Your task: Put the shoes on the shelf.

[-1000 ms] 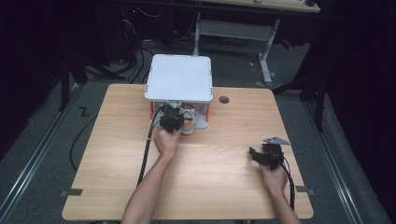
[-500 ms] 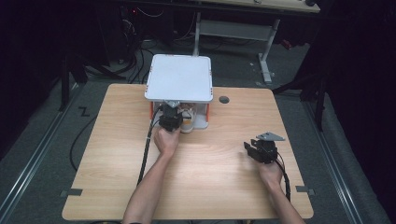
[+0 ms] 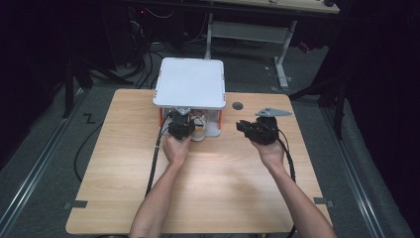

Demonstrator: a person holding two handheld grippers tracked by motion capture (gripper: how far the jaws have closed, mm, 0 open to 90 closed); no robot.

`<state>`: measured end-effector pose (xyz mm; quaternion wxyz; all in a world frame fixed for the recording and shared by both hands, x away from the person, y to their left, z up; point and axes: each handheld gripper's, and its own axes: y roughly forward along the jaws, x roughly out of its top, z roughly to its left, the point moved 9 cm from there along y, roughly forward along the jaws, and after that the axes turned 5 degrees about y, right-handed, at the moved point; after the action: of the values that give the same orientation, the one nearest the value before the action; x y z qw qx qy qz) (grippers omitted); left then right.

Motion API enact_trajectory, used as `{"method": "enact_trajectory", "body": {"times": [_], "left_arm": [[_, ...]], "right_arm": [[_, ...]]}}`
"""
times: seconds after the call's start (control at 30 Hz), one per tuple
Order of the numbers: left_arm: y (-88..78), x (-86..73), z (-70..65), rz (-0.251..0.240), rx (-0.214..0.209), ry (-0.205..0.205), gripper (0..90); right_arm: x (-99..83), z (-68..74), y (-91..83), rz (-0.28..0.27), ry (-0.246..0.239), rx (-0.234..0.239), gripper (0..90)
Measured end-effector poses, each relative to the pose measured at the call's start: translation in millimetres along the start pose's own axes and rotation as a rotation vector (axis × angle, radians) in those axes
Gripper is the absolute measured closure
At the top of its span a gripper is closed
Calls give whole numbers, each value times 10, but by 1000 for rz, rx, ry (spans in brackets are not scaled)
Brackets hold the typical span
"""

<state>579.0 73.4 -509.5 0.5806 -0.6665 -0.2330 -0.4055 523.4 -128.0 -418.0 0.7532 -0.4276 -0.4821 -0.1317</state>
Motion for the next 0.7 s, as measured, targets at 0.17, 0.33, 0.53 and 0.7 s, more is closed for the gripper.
{"method": "enact_trajectory", "body": {"times": [0.17, 0.33, 0.53, 0.7], "left_arm": [[-11, 0, 5, 3, -2, 3, 646], [-43, 18, -2, -2, -31, -18, 539], [-91, 33, 15, -5, -28, -26, 425], [-245, 140, -9, -59, -8, 12, 356]], "right_arm": [[343, 155, 173, -27, -51, 0, 773], [497, 188, 396, -5, -53, -22, 777], [668, 210, 626, -7, -46, -51, 778], [697, 168, 716, 7, -34, -73, 778]]}}
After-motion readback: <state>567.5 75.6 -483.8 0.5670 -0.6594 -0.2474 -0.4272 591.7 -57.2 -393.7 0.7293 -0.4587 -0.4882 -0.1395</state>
